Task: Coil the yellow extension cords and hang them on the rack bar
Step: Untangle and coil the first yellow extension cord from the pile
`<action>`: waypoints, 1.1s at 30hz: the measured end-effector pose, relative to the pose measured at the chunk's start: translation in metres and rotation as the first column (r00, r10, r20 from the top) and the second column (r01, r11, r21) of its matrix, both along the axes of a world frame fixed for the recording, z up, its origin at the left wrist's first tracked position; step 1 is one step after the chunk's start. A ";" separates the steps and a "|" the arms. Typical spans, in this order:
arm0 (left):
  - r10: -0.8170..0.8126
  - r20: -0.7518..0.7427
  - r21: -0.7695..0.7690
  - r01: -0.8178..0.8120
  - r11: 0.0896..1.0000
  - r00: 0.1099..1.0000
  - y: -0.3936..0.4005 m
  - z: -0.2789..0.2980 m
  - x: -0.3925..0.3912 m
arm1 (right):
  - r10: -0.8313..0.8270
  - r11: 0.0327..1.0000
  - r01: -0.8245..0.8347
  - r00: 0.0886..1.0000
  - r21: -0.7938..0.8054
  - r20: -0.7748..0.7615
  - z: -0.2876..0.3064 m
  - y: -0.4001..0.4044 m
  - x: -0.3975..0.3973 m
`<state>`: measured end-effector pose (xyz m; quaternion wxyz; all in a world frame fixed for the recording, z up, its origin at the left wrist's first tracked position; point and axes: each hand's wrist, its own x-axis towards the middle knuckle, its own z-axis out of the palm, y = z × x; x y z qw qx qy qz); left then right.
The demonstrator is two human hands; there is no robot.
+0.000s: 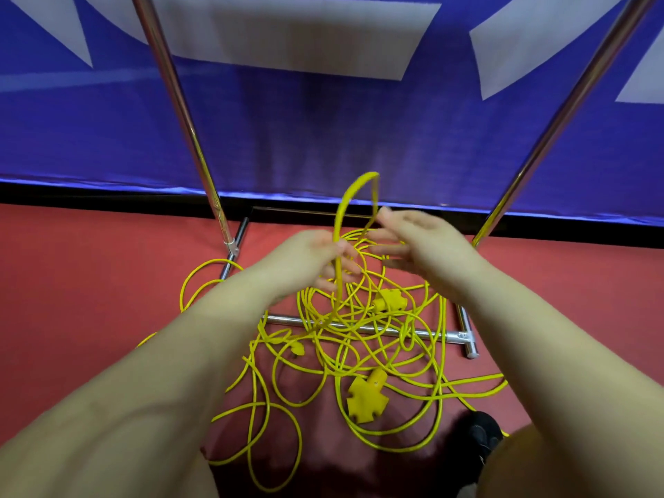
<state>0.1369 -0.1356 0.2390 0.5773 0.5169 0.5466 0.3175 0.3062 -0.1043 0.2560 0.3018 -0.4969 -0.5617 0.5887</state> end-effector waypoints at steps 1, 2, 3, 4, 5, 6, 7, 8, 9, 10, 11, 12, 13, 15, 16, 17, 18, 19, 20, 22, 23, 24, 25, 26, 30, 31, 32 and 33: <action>0.073 0.135 0.003 -0.074 0.997 0.988 0.001 0.005 -0.001 | 0.089 0.996 -0.090 0.991 -0.001 0.096 -0.004 -0.003 -0.001; 0.135 0.254 -0.008 -0.137 0.991 0.958 0.001 0.010 -0.002 | 0.191 0.981 -0.192 0.964 -0.009 0.184 -0.009 -0.007 -0.003; 0.183 0.340 -0.020 -0.187 0.982 0.923 0.002 0.014 -0.003 | 0.290 0.955 -0.296 0.924 -0.016 0.250 -0.013 -0.011 -0.006; 0.218 0.395 -0.029 -0.224 0.974 0.893 0.002 0.016 -0.003 | 0.360 0.928 -0.372 0.885 -0.019 0.294 -0.016 -0.015 -0.010; 0.238 0.425 -0.035 -0.247 0.968 0.873 0.003 0.017 -0.004 | 0.388 0.913 -0.407 0.865 -0.006 0.318 -0.018 -0.017 -0.013; 0.243 0.444 -0.037 -0.253 0.967 0.863 0.003 0.018 -0.004 | 0.383 0.912 -0.409 0.867 0.017 0.319 -0.019 -0.017 -0.015; 0.239 0.453 -0.035 -0.250 0.968 0.859 0.005 0.016 -0.004 | 0.366 0.918 -0.394 0.880 0.037 0.301 -0.018 -0.017 -0.016; 0.226 0.450 -0.031 -0.237 0.971 0.864 0.005 0.015 -0.004 | 0.344 0.928 -0.369 0.901 0.049 0.264 -0.015 -0.015 -0.015; 0.201 0.416 -0.022 -0.211 0.977 0.887 0.005 0.014 -0.003 | 0.307 0.944 -0.324 0.928 0.053 0.210 -0.011 -0.013 -0.014; 0.157 0.336 -0.008 -0.164 0.986 0.929 0.003 0.012 -0.002 | 0.248 0.965 -0.256 0.959 0.047 0.134 -0.006 -0.010 -0.013; 0.081 0.184 0.025 -0.087 0.996 0.980 0.001 0.008 -0.001 | 0.164 0.986 -0.165 0.986 0.032 0.040 0.000 -0.007 -0.009; -0.019 -0.023 0.054 0.020 0.998 1.000 0.000 0.004 -0.001 | 0.063 0.998 -0.063 0.996 0.004 -0.062 0.005 -0.004 -0.005; -0.117 -0.213 0.059 0.132 0.989 0.970 -0.001 -0.002 -0.001 | -0.032 0.999 0.027 0.987 -0.034 -0.157 0.009 0.000 -0.001; -0.211 -0.346 0.055 0.244 0.968 0.914 -0.003 -0.010 -0.001 | -0.152 0.987 0.131 0.950 -0.092 -0.273 0.014 0.004 0.004; -0.197 -0.319 0.063 0.228 0.972 0.927 -0.003 -0.010 0.001 | -0.177 0.982 0.150 0.937 -0.110 -0.300 0.015 0.004 0.006; -0.157 -0.284 0.075 0.185 0.980 0.946 -0.003 -0.008 0.001 | -0.179 0.982 0.149 0.933 -0.116 -0.313 0.015 0.004 0.006; -0.103 -0.238 0.084 0.126 0.989 0.966 -0.002 -0.005 0.002 | -0.161 0.985 0.135 0.940 -0.105 -0.301 0.014 0.004 0.005; -0.044 -0.178 0.088 0.060 0.994 0.983 0.000 -0.002 0.001 | -0.124 0.991 0.107 0.958 -0.077 -0.260 0.010 0.004 0.004; 0.016 -0.103 0.091 -0.007 0.996 0.995 0.001 0.000 0.001 | -0.069 0.997 0.062 0.980 -0.044 -0.185 0.007 0.003 0.003; 0.126 0.098 0.075 -0.134 0.988 0.987 0.002 0.007 -0.001 | 0.082 0.997 -0.082 0.996 -0.015 0.028 -0.003 -0.002 0.000; 0.174 0.203 0.051 -0.188 0.981 0.964 0.002 0.010 -0.002 | 0.189 0.982 -0.190 0.972 -0.006 0.139 -0.009 -0.005 -0.002; 0.213 0.293 0.023 -0.230 0.973 0.932 0.002 0.013 -0.002 | 0.292 0.953 -0.304 0.924 0.010 0.246 -0.015 -0.009 -0.005; 0.243 0.365 0.001 -0.261 0.965 0.899 0.002 0.015 -0.002 | 0.365 0.916 -0.401 0.866 0.036 0.341 -0.021 -0.013 -0.009; 0.259 0.419 -0.013 -0.280 0.960 0.870 0.003 0.016 -0.002 | 0.390 0.885 -0.459 0.822 0.076 0.414 -0.024 -0.016 -0.012; 0.217 0.470 -0.017 -0.237 0.971 0.855 0.005 0.015 -0.005 | 0.306 0.895 -0.403 0.865 0.189 0.398 -0.016 -0.017 -0.017; 0.189 0.429 -0.021 -0.199 0.980 0.883 0.006 0.012 -0.005 | 0.258 0.931 -0.320 0.917 0.175 0.304 -0.011 -0.014 -0.016; 0.145 0.344 -0.025 -0.145 0.989 0.928 0.005 0.010 -0.004 | 0.181 0.968 -0.207 0.967 0.139 0.178 -0.004 -0.011 -0.013; 0.081 0.217 -0.027 -0.077 0.997 0.973 0.004 0.005 -0.004 | 0.082 0.992 -0.085 0.996 0.091 0.041 0.002 -0.007 -0.009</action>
